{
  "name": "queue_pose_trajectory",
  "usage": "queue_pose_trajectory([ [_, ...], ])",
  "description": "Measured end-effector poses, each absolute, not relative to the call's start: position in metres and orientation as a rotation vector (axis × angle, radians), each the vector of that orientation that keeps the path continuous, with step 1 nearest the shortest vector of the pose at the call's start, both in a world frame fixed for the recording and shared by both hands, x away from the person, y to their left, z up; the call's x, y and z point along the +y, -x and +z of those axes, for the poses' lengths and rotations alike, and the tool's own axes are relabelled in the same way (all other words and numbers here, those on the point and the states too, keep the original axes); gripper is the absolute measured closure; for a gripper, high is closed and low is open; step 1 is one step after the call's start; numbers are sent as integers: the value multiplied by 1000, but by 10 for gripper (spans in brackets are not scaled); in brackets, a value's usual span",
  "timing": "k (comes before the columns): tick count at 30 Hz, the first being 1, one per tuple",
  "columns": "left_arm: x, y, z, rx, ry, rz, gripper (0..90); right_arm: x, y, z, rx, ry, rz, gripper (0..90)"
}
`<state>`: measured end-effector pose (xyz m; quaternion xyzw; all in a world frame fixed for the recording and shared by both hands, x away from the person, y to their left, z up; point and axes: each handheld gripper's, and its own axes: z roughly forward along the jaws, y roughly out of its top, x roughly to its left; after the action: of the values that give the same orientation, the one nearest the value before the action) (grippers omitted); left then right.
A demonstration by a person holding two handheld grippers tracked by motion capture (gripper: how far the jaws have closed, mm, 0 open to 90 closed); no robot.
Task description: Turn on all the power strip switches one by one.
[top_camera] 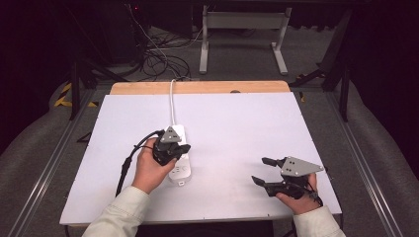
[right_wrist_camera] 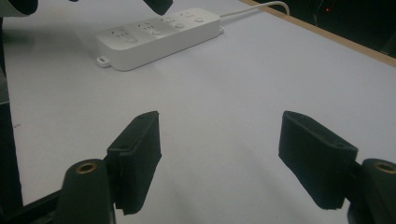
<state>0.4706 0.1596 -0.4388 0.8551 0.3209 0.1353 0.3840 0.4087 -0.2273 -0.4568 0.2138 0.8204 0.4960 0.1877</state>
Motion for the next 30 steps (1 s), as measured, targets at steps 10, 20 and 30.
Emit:
queue_pose_trajectory([
  [10, 160, -474, -445, 846, -2244, 358, 900, -228, -409, -457, 2310, -595, 1395, 301],
  [20, 160, -474, -447, 847, -2291, 371, 900, -227, -409, -457, 2314, -596, 1391, 301],
  [30, 160, -475, -450, 850, -2321, 366, 900, -227, -409, -457, 2316, -595, 1389, 301],
])
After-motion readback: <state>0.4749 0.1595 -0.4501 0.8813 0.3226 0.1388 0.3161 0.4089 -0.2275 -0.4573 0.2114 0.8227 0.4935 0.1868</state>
